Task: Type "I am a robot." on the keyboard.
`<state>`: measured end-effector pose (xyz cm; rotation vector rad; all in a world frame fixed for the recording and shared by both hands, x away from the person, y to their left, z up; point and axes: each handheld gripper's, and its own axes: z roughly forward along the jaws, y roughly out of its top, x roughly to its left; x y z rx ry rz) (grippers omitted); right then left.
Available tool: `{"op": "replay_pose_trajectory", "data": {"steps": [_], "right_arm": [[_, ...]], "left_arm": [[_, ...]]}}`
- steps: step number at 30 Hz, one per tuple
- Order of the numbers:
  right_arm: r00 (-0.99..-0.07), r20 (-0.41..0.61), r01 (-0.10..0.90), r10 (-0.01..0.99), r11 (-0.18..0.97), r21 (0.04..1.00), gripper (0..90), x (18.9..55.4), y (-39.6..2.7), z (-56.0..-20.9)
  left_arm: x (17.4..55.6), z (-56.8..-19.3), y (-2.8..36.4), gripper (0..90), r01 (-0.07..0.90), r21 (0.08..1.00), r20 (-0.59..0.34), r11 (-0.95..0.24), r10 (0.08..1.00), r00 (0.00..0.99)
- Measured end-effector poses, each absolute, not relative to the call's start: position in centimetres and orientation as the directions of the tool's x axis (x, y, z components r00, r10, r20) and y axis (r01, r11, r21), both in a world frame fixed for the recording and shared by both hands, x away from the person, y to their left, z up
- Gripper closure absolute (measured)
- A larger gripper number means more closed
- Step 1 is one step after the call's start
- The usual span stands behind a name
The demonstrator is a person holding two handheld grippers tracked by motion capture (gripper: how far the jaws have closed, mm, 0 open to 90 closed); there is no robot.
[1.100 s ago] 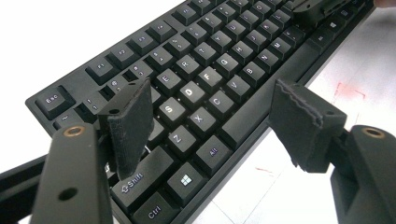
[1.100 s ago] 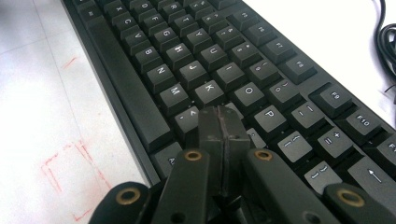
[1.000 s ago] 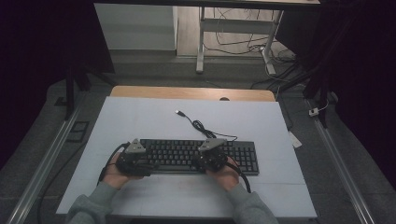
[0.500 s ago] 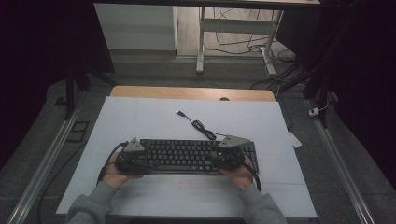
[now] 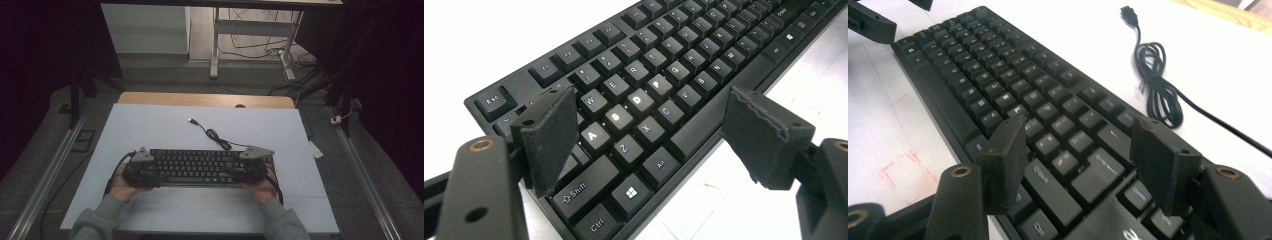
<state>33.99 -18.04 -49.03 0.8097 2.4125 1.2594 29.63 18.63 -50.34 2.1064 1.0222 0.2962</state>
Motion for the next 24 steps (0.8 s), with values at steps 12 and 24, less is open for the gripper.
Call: {"op": "replay_pose_trajectory", "data": {"steps": [12, 24], "right_arm": [[-0.758, -0.017, 0.347, 0.651, 0.425, 0.836, 38.6, 32.3, -22.2, -48.5], [-0.710, -0.038, 0.357, 0.704, 0.405, 0.842, 36.9, 29.8, -27.7, -49.4]], "left_arm": [[28.5, -50.0, 20.2, 22.1, 0.563, 0.750, -0.114, -0.347, 0.770, 0.627], [25.9, -51.2, 23.3, 22.1, 0.565, 0.759, -0.092, -0.324, 0.805, 0.586]]}}
